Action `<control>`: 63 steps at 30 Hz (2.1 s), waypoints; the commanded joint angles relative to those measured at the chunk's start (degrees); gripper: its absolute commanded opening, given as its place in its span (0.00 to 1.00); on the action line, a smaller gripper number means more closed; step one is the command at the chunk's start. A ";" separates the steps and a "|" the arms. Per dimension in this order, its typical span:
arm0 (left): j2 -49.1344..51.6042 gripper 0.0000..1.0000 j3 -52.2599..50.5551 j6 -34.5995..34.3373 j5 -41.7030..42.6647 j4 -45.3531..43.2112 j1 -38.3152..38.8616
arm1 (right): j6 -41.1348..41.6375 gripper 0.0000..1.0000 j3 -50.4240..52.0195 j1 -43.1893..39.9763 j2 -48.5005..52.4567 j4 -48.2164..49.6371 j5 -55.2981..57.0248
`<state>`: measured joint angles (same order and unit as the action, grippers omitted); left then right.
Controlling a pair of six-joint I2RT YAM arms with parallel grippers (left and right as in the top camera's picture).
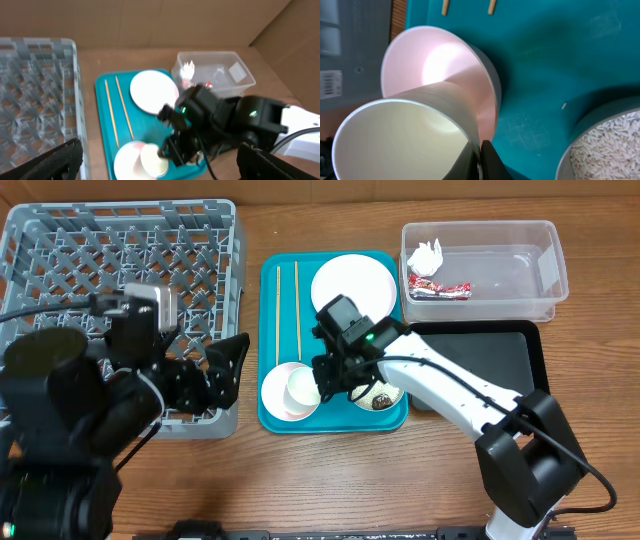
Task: Sort waste into correct bins and load items into the dishwasher
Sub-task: 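Lift the cup and hand it to the left gripper, then place the cup upside down in the dish rack with the left gripper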
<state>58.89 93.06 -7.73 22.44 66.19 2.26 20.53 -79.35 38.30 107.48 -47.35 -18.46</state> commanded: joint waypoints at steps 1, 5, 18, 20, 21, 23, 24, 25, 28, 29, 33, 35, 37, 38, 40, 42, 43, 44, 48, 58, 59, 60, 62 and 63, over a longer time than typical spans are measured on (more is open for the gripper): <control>4.68 1.00 0.04 -3.74 -0.37 1.62 0.33 | -3.85 0.04 -4.00 -3.02 -3.98 -0.07 -8.66; 11.87 1.00 0.07 -3.96 5.25 4.11 0.33 | -9.31 0.04 -5.16 -8.46 -7.54 0.15 -23.69; 19.85 1.00 0.07 12.11 48.15 1.29 -0.72 | -12.61 0.04 -5.16 -21.77 -17.03 8.33 -57.90; 19.85 1.00 0.04 12.09 50.31 1.29 -0.68 | -11.26 0.04 -5.16 -21.51 -17.70 11.56 -61.64; 19.85 1.00 0.04 12.09 51.08 1.31 -0.70 | -10.54 0.04 -5.16 -21.27 -17.97 13.75 -64.11; 19.85 1.00 0.04 12.11 52.19 1.27 -0.70 | -8.48 0.04 -5.16 -21.03 -18.12 16.57 -65.94; 19.85 1.00 0.04 12.48 53.09 1.27 -0.70 | -7.13 0.04 -5.16 -21.00 -18.12 18.01 -66.47; 19.85 1.00 0.04 12.92 54.18 1.29 -0.70 | -5.66 0.04 -5.16 -21.00 -18.12 19.91 -67.34; 19.85 1.00 0.04 13.09 55.49 1.31 -0.72 | -2.14 0.04 -5.16 -21.00 -18.12 25.75 -71.47; 19.85 1.00 0.04 13.09 55.87 1.29 -0.79 | -0.31 0.04 -5.16 -21.00 -18.23 26.95 -71.47; 19.85 1.00 0.07 13.11 57.11 1.20 -0.79 | 3.48 0.04 -5.16 -21.00 -18.45 31.95 -71.32; 19.85 1.00 0.07 13.09 57.18 1.22 -0.61 | 6.84 0.04 -5.16 -20.94 -18.45 34.67 -69.59; 19.85 1.00 0.07 13.09 57.16 1.25 0.04 | 8.52 0.04 -5.16 -20.61 -18.45 35.76 -66.64; 19.85 0.99 0.04 13.07 57.16 1.25 0.42 | 8.70 0.04 -5.16 -20.33 -18.45 35.76 -65.46; 19.85 0.97 0.07 13.09 57.11 1.25 1.07 | 8.68 0.04 -5.16 -19.54 -18.45 35.71 -63.93; 19.85 0.93 0.07 13.09 57.11 1.22 1.57 | 8.68 0.04 -5.16 -18.67 -18.45 35.71 -62.90; 19.85 0.91 0.04 13.07 57.11 1.25 1.73 | 8.68 0.04 -5.16 -18.29 -18.45 35.71 -62.45; 19.85 0.90 0.07 13.07 57.11 1.22 1.95 | 8.68 0.04 -5.16 -17.92 -18.45 35.71 -61.90; 19.85 0.83 0.07 12.85 57.09 1.27 1.95 | 8.68 0.04 -5.16 -16.98 -18.45 35.71 -60.59; 19.85 0.74 0.07 12.85 52.19 2.95 1.81 | 8.66 0.30 -5.16 -17.29 -18.45 35.69 -59.23; 19.82 0.73 0.07 12.85 50.49 3.65 1.81 | 8.66 0.32 -5.16 -17.55 -18.45 35.69 -58.80; 19.82 0.73 0.07 12.85 48.46 4.55 1.81 | 8.63 0.32 -5.16 -18.01 -18.45 35.69 -58.31; 19.82 0.72 0.07 12.85 45.27 6.27 1.57 | 8.59 0.32 -5.16 -19.19 -18.45 35.01 -56.52; 19.80 0.71 0.07 12.85 43.80 7.26 1.22 | 8.35 0.32 -5.16 -19.89 -18.45 33.86 -55.04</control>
<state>78.83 92.99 3.60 71.96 72.14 3.79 29.26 -83.05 20.38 90.37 -12.36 -77.32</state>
